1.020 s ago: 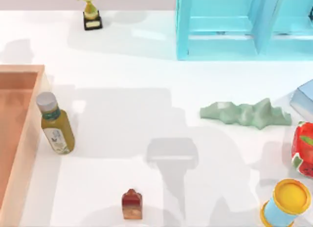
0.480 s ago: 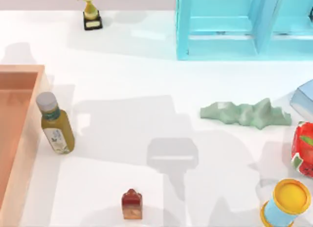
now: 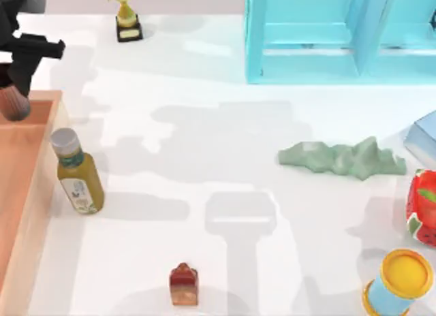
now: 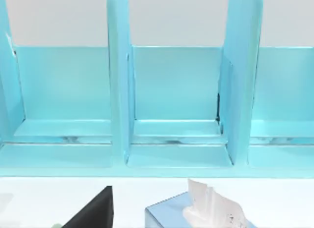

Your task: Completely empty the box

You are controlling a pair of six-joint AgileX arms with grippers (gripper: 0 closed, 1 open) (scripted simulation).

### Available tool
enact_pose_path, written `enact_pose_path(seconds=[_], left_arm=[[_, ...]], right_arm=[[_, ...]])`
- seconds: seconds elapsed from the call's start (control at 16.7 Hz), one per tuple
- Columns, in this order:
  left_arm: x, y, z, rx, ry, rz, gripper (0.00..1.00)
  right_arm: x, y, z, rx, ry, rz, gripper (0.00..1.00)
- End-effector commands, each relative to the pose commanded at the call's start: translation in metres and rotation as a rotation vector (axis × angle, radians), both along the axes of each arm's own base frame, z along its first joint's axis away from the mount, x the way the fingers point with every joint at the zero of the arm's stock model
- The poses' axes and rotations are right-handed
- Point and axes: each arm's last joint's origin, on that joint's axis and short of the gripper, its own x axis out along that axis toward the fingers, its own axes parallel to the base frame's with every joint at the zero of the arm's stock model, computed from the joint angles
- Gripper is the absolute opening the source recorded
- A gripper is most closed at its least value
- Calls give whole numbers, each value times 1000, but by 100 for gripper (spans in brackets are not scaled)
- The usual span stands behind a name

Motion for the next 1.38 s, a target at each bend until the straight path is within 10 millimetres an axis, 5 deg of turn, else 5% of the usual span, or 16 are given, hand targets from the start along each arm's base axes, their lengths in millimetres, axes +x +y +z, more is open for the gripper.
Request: enact_pose_path(seconds=[0.24,0.42,0.9,1.38], left_arm=[[18,-91,-33,-30,-14,12,0],[16,-126,-54,-54,23,82,0],[12,-126,-61,-44,35,138,0],[11,-126,-103,-47,28,138,0]], right_arm=[[0,0,0,0,0,0,100],[0,0,0,0,0,0,100],[0,0,0,0,0,0,100],[0,0,0,0,0,0,100]])
